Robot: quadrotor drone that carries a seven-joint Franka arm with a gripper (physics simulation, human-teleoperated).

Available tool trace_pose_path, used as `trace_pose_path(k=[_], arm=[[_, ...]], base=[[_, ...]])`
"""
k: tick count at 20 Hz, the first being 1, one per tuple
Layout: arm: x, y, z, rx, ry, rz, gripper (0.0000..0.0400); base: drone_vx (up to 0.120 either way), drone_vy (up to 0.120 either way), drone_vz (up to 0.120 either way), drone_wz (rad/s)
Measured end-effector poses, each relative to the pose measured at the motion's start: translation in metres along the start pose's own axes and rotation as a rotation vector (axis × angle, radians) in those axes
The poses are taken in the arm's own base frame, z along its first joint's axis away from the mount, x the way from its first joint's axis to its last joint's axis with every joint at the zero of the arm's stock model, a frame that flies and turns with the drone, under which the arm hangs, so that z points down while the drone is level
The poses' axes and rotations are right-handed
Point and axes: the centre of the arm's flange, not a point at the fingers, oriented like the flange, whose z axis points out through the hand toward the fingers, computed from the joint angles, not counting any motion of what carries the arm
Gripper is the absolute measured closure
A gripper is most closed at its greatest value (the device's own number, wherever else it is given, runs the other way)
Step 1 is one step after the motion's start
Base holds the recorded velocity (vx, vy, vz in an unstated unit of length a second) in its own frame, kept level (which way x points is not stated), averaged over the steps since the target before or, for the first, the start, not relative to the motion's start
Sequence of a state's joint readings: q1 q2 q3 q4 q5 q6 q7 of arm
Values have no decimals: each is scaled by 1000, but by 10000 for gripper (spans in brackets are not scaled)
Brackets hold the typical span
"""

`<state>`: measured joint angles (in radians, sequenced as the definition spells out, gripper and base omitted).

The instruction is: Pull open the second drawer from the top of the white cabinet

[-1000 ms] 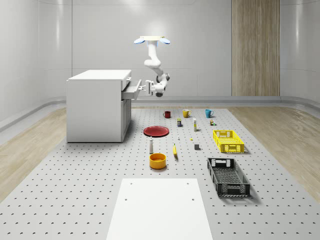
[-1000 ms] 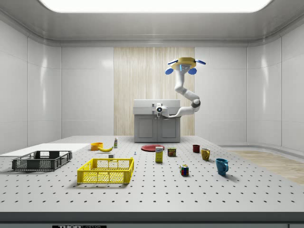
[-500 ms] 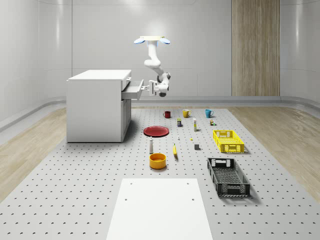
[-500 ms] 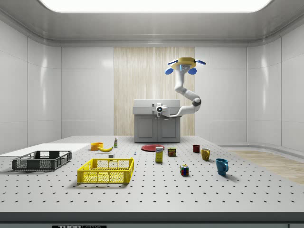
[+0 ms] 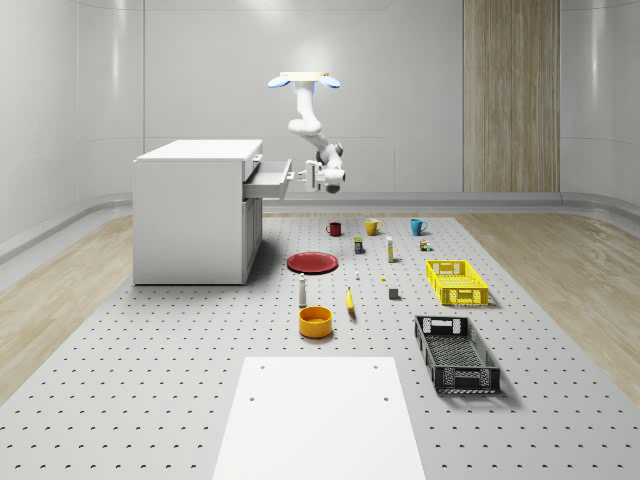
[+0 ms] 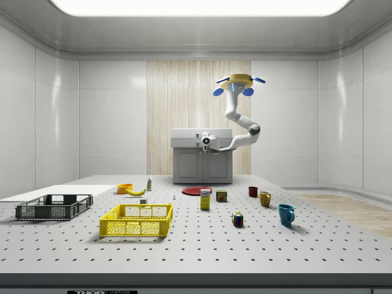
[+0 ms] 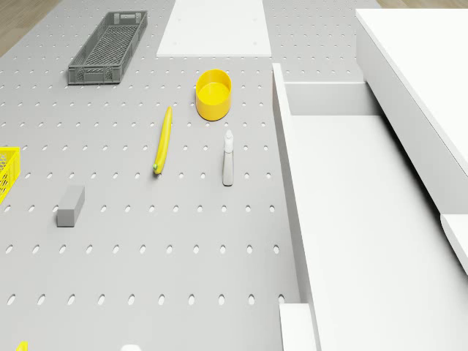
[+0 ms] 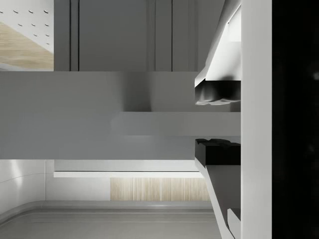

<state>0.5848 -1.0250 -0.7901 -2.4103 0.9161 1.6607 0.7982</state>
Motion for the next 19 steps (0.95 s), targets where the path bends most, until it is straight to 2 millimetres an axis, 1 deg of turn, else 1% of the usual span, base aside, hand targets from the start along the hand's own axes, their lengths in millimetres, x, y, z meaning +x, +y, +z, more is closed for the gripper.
trace_pose_path(k=[1, 2, 4, 7, 10, 14, 19], arm=[[0, 0, -3, 0, 0, 0, 284], [0, 0, -5, 0, 0, 0, 244], [0, 0, -8, 0, 0, 0, 187], [0, 0, -11, 0, 0, 0, 141], [0, 0, -13, 0, 0, 0, 119], [1, 0, -13, 0, 0, 0, 107], [1, 0, -14, 0, 0, 1, 102]], base=[[0, 0, 0, 0], [0, 0, 0, 0], [0, 40, 0, 0], [0, 120, 0, 0], [0, 120, 0, 0], [0, 120, 0, 0], [0, 0, 0, 0]])
